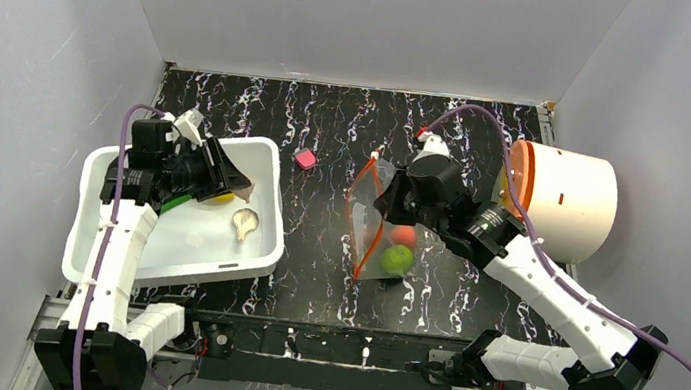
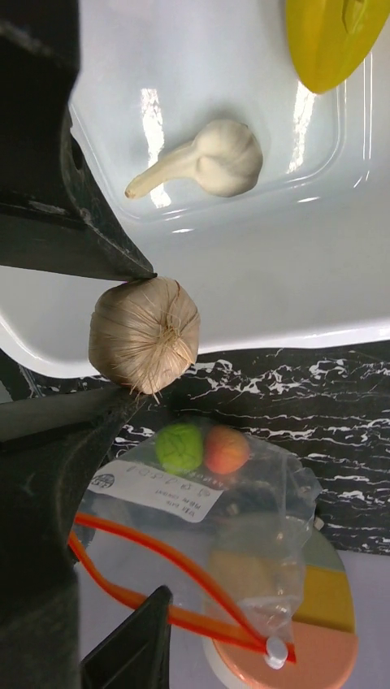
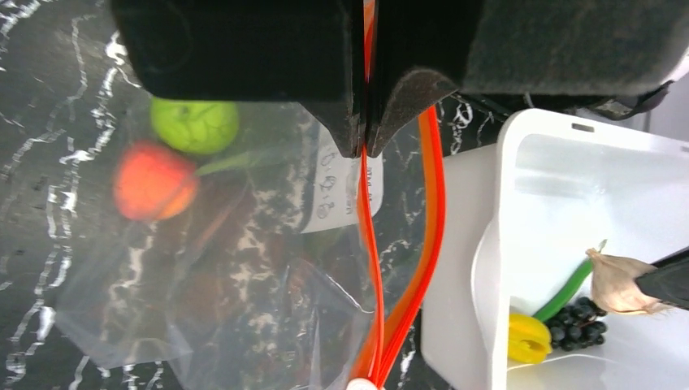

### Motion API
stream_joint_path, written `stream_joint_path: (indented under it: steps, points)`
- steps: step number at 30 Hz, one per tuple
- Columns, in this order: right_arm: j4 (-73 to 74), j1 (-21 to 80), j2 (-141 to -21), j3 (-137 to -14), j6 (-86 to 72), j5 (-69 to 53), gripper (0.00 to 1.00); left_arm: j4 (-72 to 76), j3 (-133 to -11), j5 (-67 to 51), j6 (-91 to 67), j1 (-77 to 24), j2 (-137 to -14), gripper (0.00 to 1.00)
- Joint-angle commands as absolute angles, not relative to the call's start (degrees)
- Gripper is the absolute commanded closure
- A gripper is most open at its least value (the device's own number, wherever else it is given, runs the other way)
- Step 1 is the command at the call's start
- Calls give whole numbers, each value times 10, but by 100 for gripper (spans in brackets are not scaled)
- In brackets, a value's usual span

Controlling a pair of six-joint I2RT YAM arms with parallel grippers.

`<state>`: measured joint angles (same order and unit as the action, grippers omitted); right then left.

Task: Place the food in the zip-top bag and seal the zipper
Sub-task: Pick up the fake vegetable from the bin, then place the fake vegetable in the zipper food storage bag.

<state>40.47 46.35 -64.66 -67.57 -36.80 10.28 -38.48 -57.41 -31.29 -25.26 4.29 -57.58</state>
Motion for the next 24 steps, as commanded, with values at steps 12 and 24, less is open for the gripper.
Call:
stream_joint_path:
  steps: [12, 24]
  points:
    - [253, 465, -676, -653, -417, 21, 100, -281, -549, -319, -370, -77, -539, 65]
    - [218, 465, -677, -635, -442, -20, 100, -136, -548, -310, -499, -210, -563, 65]
